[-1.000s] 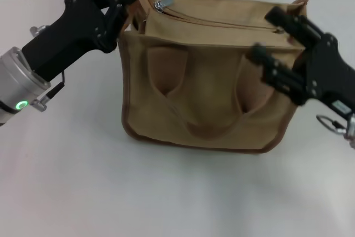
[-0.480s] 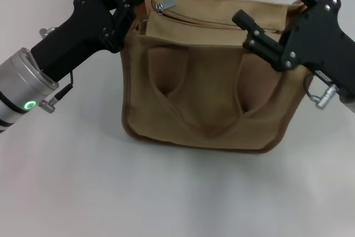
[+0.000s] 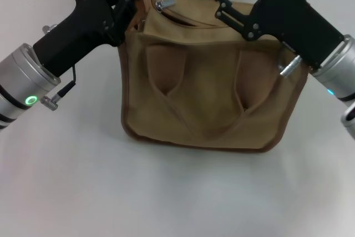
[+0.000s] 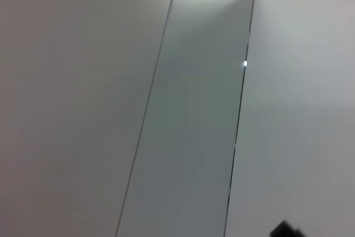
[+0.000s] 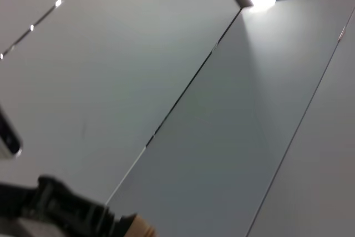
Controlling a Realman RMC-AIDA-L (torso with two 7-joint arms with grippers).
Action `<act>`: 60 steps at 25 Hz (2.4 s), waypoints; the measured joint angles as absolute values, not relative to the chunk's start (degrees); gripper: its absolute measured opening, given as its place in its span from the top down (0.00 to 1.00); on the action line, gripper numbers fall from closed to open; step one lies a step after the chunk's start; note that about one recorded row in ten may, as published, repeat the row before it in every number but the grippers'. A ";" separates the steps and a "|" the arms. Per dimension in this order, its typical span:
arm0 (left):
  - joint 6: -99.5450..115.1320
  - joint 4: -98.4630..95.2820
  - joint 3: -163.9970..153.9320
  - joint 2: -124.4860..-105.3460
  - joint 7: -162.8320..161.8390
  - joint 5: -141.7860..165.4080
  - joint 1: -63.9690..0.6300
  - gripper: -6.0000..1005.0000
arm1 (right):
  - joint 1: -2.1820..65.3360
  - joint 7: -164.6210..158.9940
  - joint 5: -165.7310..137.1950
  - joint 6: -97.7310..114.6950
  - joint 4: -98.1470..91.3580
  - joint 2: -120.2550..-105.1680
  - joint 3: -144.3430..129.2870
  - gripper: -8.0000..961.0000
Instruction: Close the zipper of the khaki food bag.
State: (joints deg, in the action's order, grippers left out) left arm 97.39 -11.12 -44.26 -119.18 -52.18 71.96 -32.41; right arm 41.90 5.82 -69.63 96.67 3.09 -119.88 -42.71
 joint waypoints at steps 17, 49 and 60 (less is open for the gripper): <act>97.14 -9.80 -44.66 -119.18 -55.52 70.64 -35.97 0.97 | 44.94 12.05 -69.96 90.84 6.78 -119.88 -42.70 0.22; 96.83 -8.96 -44.65 -119.18 -55.55 70.57 -37.70 0.97 | 48.99 12.01 -74.46 85.18 7.32 -119.88 -40.76 0.30; 96.79 -8.96 -44.59 -119.18 -55.55 70.57 -37.89 0.97 | 48.81 12.12 -75.47 84.17 7.03 -119.88 -40.85 0.49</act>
